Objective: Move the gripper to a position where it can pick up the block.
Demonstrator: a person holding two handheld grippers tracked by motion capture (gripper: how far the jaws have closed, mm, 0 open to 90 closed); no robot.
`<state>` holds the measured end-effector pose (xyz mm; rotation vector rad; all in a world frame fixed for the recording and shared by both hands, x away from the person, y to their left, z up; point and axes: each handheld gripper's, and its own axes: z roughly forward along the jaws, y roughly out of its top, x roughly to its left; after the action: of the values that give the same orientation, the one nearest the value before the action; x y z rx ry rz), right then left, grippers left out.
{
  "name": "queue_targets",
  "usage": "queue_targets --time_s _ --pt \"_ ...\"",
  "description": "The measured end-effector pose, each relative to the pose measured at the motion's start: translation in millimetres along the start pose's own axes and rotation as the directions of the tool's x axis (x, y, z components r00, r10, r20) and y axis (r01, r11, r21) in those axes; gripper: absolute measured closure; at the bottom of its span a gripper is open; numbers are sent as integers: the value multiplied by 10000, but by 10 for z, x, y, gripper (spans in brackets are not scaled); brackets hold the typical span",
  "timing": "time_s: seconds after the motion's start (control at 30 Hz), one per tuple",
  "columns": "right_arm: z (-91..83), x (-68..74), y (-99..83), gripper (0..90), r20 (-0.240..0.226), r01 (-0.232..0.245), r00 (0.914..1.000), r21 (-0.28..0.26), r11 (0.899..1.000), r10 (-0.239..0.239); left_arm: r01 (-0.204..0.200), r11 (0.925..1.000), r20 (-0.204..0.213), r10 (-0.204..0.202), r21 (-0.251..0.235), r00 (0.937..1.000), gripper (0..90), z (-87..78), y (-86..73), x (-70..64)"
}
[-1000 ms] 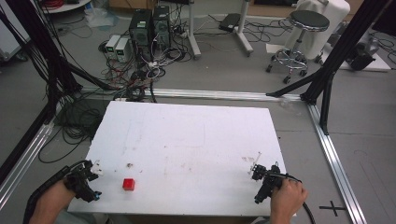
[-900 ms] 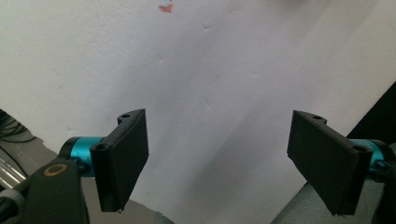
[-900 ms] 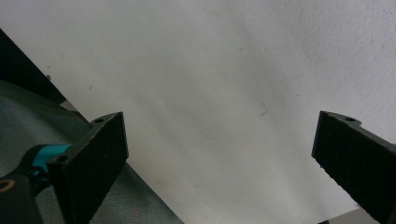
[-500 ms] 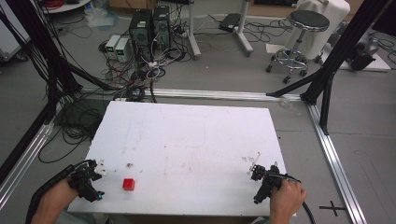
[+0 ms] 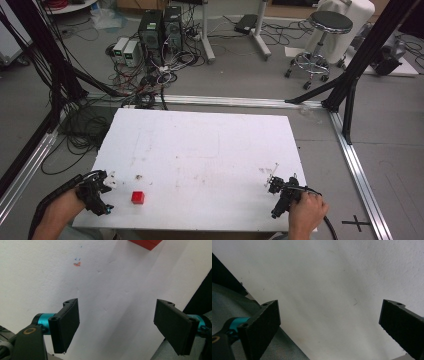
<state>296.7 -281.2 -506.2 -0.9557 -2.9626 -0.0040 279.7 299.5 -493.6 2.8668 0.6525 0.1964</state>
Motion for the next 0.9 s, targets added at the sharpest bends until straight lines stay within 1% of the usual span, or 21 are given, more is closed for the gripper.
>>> queue_targets --time_s 0.23,0.3,0.4,0.43,0.47,0.53,0.63,0.67,0.7,0.73,0.8,0.83,0.9 --pt "-5 6 10 28 -5 37 10000 -28 10000 -37 -189 9998 28 189 -13 9998 210 -15 42 14" --pt "-5 5 13 28 6 34 10000 -40 10000 -34 -378 9993 58 378 1 9993 210 -34 71 21" --pt "1 -2 14 28 -4 80 10000 -57 10000 -80 -416 9991 61 416 -7 9991 210 -41 88 25" --pt "2 -1 12 28 -18 77 10000 -76 9999 -77 -584 9983 125 584 -8 9982 210 -50 115 32" --pt "2 -1 12 28 -18 77 10000 -76 9999 -77 -584 9983 125 584 -8 9982 210 -50 115 32" --pt "-7 2 6 28 14 20 10000 -67 10000 -20 -834 9965 182 834 37 9964 210 -50 162 35" --pt "-8 4 5 28 21 25 10000 -66 10000 -25 -1030 9946 286 1027 103 9943 210 -51 206 42" --pt "-8 4 5 28 18 29 10000 -64 10000 -29 -1030 9946 286 1027 103 9943 210 -51 206 42" --pt "-8 3 6 28 17 28 10000 -69 10000 -28 -1182 9929 337 1178 112 9925 210 -57 237 52" --pt "-9 3 6 28 18 27 10000 -78 10000 -27 -1252 9921 379 1247 107 9915 210 -59 254 59" --pt "-7 3 6 28 15 30 10000 -73 10000 -30 -1301 9914 412 1295 137 9907 210 -64 266 63" --pt "-7 1 7 28 -7 65 10000 -49 10000 -65 -1473 9890 443 1466 133 9882 210 -70 298 72" --pt "-8 1 4 28 5 28 10000 -66 10000 -28 -1622 9865 506 1610 207 9857 210 -76 326 81"
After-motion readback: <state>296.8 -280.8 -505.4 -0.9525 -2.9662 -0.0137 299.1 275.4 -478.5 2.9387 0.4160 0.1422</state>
